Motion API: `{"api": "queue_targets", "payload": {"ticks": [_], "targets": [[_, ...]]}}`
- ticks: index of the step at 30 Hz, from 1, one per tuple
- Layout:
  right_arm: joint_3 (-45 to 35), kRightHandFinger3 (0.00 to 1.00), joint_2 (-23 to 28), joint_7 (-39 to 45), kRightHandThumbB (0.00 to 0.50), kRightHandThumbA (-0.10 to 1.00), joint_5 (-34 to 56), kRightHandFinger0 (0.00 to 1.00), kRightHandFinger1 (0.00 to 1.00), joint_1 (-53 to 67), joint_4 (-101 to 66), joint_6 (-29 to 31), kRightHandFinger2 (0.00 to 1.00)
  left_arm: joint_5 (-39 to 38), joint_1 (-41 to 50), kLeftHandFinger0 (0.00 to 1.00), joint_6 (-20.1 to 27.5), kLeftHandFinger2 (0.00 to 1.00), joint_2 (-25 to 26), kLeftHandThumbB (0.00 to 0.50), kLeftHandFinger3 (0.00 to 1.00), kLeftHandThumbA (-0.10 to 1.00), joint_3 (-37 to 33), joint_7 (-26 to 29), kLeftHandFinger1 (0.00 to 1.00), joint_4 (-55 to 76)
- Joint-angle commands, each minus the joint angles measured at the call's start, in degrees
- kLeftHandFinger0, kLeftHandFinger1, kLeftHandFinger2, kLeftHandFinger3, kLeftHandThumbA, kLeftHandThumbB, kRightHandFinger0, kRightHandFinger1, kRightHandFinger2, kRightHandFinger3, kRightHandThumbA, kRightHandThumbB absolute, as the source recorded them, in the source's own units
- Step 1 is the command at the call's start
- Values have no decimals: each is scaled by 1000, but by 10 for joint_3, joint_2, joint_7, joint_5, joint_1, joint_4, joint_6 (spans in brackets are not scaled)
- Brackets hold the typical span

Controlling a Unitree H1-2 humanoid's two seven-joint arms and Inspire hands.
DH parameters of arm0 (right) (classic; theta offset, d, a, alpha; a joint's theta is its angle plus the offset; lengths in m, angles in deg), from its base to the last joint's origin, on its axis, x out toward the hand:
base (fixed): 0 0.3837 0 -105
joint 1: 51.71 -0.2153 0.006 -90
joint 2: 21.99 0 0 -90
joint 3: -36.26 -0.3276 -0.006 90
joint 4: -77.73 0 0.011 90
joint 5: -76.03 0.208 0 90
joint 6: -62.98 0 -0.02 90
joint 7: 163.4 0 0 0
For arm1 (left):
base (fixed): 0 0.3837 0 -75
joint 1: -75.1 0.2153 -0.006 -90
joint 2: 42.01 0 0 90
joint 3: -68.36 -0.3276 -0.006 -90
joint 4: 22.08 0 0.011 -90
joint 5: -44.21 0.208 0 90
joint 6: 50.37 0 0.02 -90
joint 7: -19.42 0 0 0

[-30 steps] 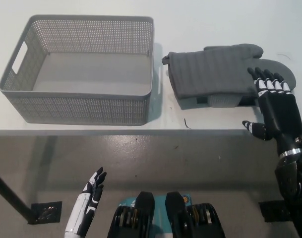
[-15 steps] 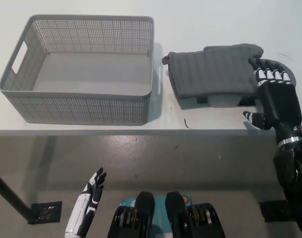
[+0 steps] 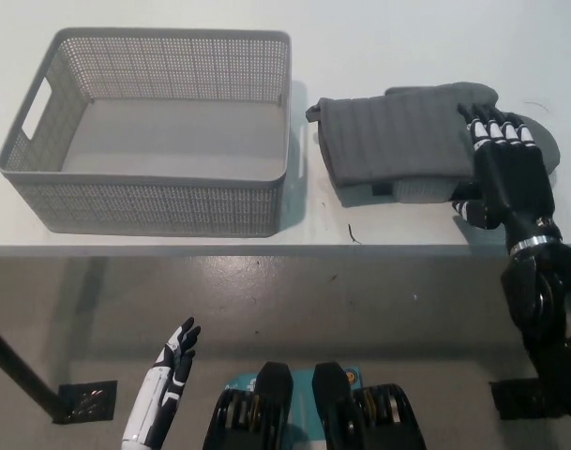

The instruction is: Usethe right hand to pick up a oven gloves on top of a leveled container and place it into another larger container on the left side

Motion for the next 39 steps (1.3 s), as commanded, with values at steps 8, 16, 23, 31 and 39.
{"api": "queue_targets", "payload": {"ticks": [8, 16, 23, 31, 39], "targets": [[11, 1000, 8, -69, 231, 1000, 0, 1000, 1000, -97, 111, -3, 1000, -13, -5, 1000, 23, 1000, -3, 132, 1000, 1000, 4, 6, 1000, 6], [57, 1000, 19, -111, 275, 1000, -24, 1000, 1000, -149, 232, -12, 1000, -23, -9, 1000, 23, 1000, -2, 133, 1000, 1000, 7, 4, 1000, 4], [55, 111, 4, -423, 206, -97, 9, 2, 9, -184, 376, 144, 92, -21, -12, 1000, 23, 1000, 0, 112, 1000, 1000, 2, 6, 1000, 1], [48, 752, 2, -463, 113, -100, 34, 0, 227, -182, 373, 230, 640, -19, -14, 1000, 23, 1000, -1, 129, 1000, 1000, 5, 4, 1000, 0], [42, 714, 11, -469, 101, -100, 39, 0, 276, -186, 345, 235, 680, -16, -18, 1000, 23, 1000, 0, 144, 1000, 1000, 5, 5, 1000, 2]]}}
